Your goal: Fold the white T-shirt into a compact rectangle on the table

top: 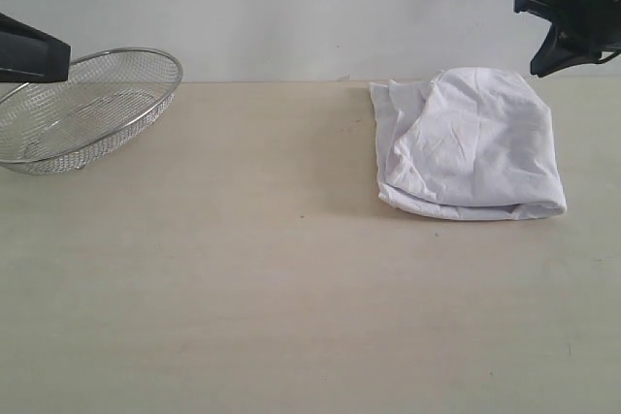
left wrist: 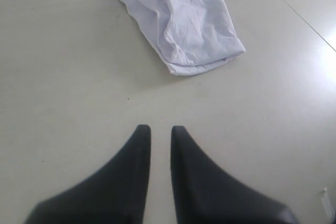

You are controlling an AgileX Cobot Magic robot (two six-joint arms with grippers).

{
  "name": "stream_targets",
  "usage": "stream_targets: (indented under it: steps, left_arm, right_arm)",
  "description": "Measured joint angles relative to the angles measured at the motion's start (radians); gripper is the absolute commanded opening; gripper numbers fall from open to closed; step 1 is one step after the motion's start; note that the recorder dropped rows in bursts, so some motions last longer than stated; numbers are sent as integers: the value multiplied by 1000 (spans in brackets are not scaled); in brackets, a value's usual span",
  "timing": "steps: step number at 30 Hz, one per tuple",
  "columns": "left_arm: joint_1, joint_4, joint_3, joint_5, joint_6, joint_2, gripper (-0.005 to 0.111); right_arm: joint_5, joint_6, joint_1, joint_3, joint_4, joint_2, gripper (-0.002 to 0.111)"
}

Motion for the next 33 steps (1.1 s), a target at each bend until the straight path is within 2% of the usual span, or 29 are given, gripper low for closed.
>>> stream_targets:
  steps: [9, 15, 26, 33]
  left_arm:
    - [0, 0, 0, -2, 0, 0, 14]
    - [0, -2, 0, -4, 0, 0, 14]
    - [0, -7, 0, -6, 0, 0, 14]
    - [0, -48, 0, -8, 0, 0, 14]
  right_arm:
    - [-323, -27, 112, 553, 50, -367, 0]
    - [-540, -38, 249, 896, 80, -614, 0]
    - [-718, -22, 506, 1264, 113, -856, 0]
    - [-982, -1, 724, 1476, 151, -1006, 0]
